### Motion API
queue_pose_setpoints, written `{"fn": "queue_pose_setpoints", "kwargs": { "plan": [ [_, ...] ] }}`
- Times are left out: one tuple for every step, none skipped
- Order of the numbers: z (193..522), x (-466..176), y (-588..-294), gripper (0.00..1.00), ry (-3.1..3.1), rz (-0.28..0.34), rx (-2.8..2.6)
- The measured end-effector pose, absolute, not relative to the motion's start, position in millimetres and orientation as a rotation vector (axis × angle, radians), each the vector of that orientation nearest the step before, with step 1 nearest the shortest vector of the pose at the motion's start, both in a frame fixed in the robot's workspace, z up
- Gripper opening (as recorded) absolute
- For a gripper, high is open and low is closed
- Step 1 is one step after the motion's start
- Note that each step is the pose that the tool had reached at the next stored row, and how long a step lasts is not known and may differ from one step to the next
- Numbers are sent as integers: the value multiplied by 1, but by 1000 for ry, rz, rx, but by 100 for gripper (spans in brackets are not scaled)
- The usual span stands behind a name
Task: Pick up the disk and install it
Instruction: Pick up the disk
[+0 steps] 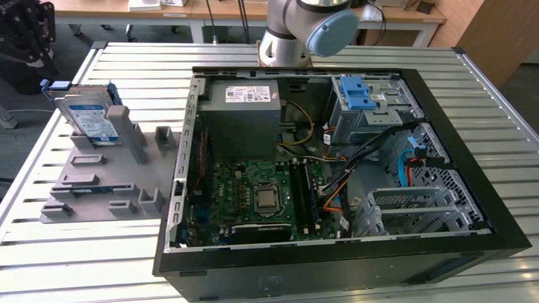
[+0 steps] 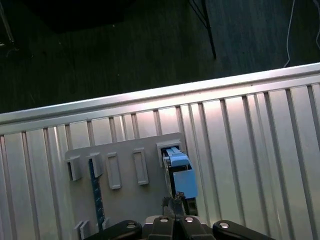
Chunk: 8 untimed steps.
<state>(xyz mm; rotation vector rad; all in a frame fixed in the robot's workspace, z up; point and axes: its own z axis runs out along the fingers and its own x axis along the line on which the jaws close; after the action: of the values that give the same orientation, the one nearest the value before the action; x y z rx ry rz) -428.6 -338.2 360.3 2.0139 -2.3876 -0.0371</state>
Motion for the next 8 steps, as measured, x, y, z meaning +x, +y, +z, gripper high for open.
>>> {"fn": "queue_pose_setpoints", "kwargs": {
  "plan": [
    [360, -429, -338, 11, -2378, -37, 2025],
    [360, -429, -338, 11, -2370, -37, 2034],
    [360, -429, -338, 11, -2362, -37, 2044],
    [360, -429, -338, 11, -2352, -37, 2055],
    [360, -429, -338, 11, -2342, -36, 2066],
    [360, -429, -338, 11, -2332, -36, 2077],
    [360, -429, -338, 11, -2321, -36, 2089],
    [360, -429, -338, 11, -2307, -36, 2104]
  ]
}}
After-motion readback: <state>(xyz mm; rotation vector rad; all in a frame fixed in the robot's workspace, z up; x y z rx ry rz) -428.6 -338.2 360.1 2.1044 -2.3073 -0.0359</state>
